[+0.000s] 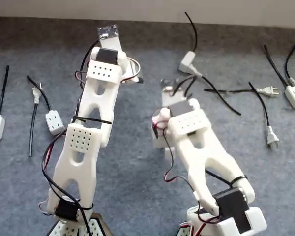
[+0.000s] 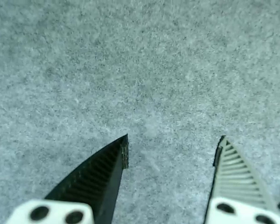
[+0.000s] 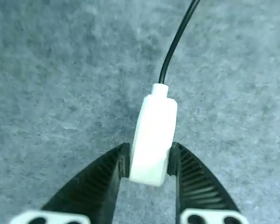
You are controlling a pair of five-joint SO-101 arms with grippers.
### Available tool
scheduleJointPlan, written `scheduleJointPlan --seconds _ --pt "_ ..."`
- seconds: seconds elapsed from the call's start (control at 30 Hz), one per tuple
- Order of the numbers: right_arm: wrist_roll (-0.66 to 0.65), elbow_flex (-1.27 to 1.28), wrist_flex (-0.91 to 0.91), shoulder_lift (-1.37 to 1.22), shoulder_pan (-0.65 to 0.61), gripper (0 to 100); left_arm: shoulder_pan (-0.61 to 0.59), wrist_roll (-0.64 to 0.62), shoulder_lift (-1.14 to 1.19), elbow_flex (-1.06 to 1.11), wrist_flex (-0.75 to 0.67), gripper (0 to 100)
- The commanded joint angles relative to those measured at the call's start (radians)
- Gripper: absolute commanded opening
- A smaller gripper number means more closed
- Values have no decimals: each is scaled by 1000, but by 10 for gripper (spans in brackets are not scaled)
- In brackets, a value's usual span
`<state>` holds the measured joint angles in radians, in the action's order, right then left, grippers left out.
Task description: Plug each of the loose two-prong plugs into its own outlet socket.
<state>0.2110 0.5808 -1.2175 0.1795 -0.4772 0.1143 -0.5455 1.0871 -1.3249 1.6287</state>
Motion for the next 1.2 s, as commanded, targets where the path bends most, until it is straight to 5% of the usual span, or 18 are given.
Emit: scheduleJointPlan --seconds 0.0,0.17,0.5,0.63,0.83,1.17 --pt "-21 163 216 45 -28 165 -12 -9 -10 -71 -6 299" --pt "-26 211 295 56 -30 310 -12 -9 -10 -81 8 299" --pt "-74 -124 12 54 -22 314 -5 -9 -8 -76 5 299" --pt "-153 -179 -70 54 76 314 -5 -9 -7 -76 3 299" --pt "-239 -22 79 44 251 314 -4 -9 -7 -76 3 299" --pt "-239 194 239 53 113 314 -4 -9 -7 -76 3 299"
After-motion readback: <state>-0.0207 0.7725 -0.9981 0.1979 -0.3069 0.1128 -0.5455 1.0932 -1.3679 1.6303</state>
